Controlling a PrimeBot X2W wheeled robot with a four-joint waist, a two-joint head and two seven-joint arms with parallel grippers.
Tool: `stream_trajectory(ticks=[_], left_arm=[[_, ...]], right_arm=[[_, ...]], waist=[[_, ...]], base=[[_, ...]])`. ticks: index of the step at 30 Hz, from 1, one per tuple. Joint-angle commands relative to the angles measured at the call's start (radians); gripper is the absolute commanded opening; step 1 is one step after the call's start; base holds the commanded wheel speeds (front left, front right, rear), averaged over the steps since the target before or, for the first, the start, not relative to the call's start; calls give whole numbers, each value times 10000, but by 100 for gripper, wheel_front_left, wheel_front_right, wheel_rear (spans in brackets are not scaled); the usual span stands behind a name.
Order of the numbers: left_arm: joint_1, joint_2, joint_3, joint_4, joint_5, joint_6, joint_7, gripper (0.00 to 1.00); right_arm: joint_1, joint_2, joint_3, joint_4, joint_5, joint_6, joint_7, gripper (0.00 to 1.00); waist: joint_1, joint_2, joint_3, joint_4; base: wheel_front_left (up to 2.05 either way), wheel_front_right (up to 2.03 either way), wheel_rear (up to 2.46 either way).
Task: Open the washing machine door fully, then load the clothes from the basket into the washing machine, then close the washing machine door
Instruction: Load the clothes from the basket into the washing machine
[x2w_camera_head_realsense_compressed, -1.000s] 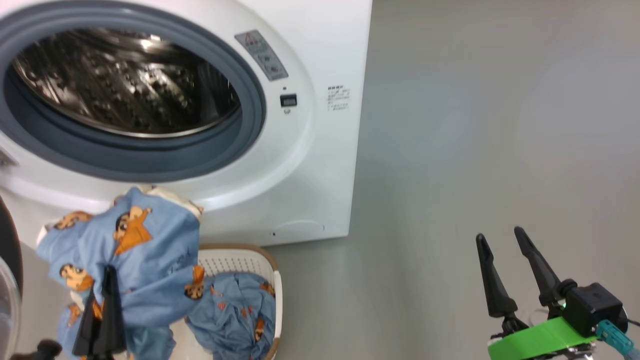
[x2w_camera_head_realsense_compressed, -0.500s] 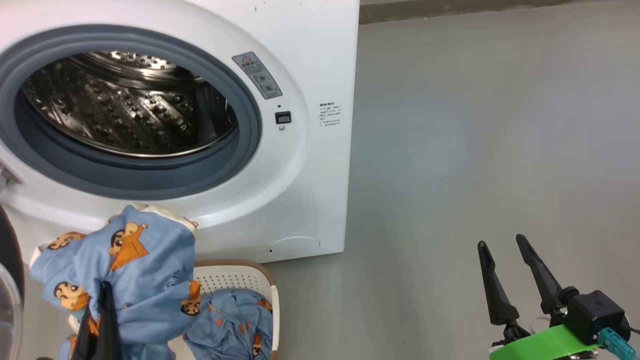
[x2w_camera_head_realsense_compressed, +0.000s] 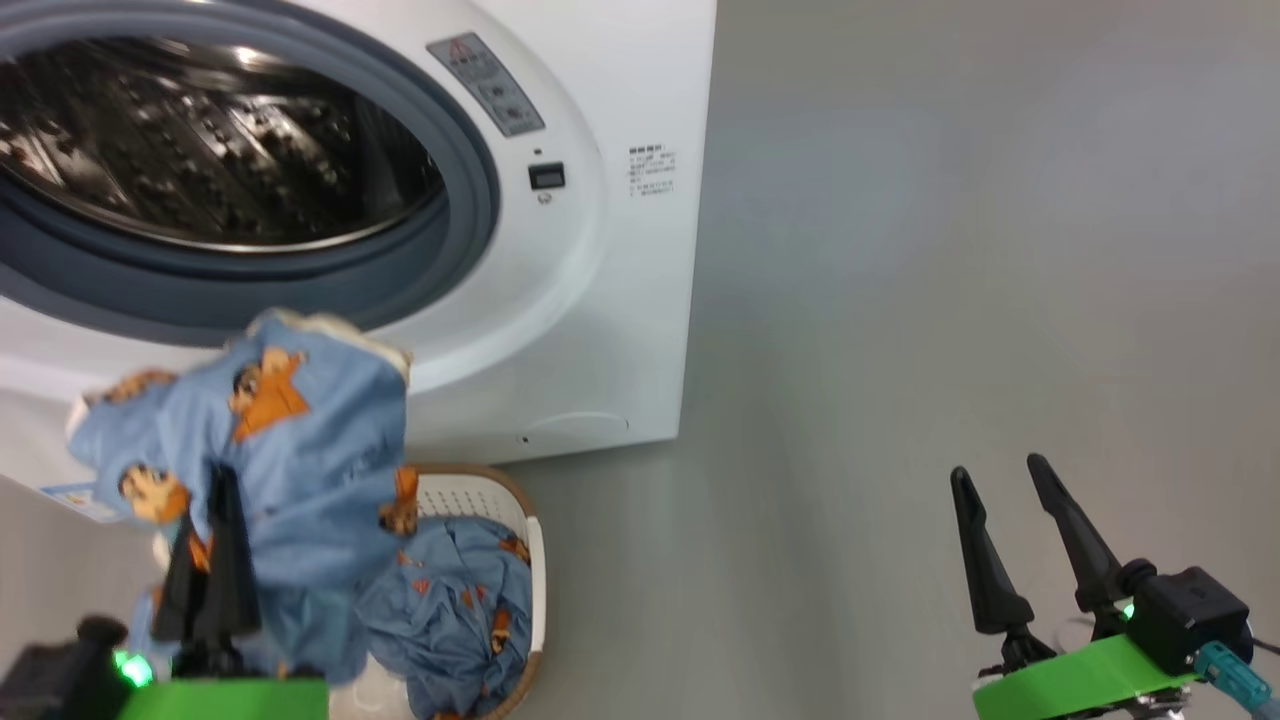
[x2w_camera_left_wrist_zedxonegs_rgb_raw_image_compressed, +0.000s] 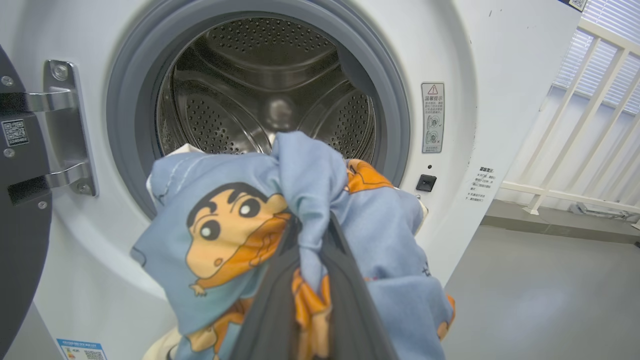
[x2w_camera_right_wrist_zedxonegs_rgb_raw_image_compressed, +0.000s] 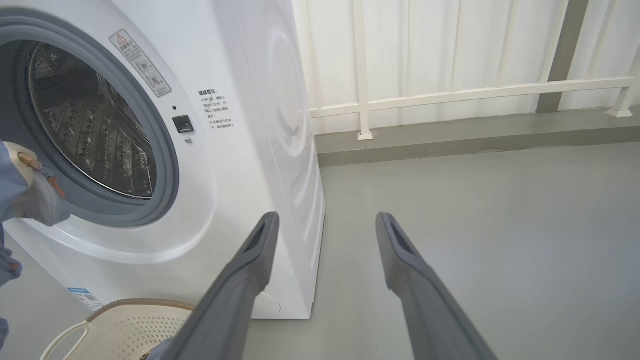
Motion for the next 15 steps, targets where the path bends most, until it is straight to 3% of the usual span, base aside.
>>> stream_trajectory(ticks=[1,10,15], left_arm=[[-491,130,341,-137,11,6,-89,0],[-3480,216,678,1071,276,-155,-89,0],[-5245,588,969,1990,378,-257,-89,0]], right_arm=[[-364,-48,320,-281,124,27,-23,100],[-990,-227,370,-543,405,27,-61,100],[-1417,-264,436,-628,511,27,-95,100]], waist=[[-1,0,736,-173],[-1,0,2846,-475],[-1,0,3865,-602]], base=[[0,0,0],[0,0,0],[0,0,0]])
